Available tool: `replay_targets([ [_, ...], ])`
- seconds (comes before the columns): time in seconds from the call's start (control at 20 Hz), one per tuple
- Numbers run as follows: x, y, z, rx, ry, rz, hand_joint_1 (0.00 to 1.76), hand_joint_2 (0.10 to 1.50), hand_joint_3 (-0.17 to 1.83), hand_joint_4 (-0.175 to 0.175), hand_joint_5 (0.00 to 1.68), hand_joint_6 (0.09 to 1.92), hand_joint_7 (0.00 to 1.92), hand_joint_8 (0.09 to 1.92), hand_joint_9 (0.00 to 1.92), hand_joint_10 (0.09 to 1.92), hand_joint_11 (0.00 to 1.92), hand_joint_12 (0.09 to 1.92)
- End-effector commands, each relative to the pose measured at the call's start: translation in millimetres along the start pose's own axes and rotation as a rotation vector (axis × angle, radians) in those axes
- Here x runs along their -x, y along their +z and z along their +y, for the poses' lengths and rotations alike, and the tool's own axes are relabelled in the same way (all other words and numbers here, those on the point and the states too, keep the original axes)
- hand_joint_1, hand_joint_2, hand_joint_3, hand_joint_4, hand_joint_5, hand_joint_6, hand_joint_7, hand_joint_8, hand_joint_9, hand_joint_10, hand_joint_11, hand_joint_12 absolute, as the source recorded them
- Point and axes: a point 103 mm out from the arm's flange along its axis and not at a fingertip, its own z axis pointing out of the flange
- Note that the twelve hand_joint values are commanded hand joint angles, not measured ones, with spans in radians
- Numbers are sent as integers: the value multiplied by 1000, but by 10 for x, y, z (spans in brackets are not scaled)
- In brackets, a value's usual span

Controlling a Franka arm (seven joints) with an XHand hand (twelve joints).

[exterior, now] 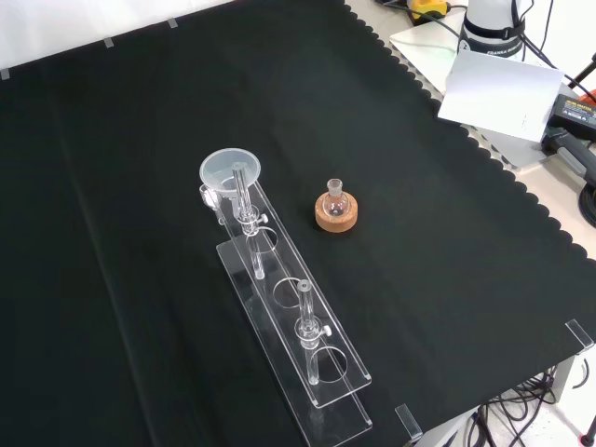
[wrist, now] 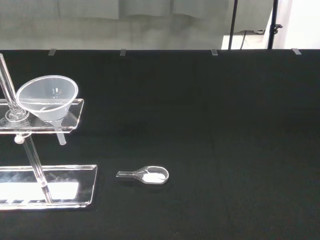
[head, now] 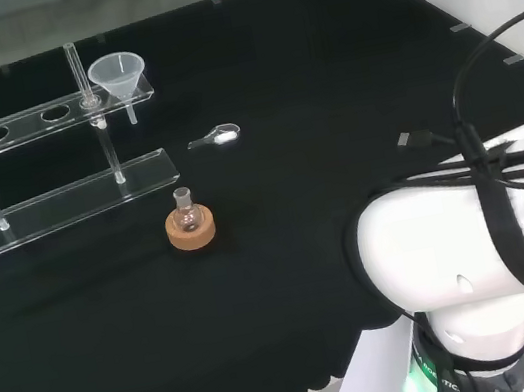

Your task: Pick up the funnel from the transparent funnel stand.

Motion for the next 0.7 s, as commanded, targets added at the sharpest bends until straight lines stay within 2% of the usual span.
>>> replay_targets([
  [0.05,-5,-1,-1,12,3,-3,22,1123,569,32,118,193,0,378,103,622,106,1305],
  [0.2,28,2,8,13,7,6,2,1197,434,33,162,87,0,352,94,622,76,1354],
  [0.5,38,11,36,11,19,-4,0,1212,408,32,173,87,0,347,94,622,71,1361],
  [0.7,-47,53,125,0,32,-18,0,1214,404,32,175,87,0,348,95,623,71,1361],
])
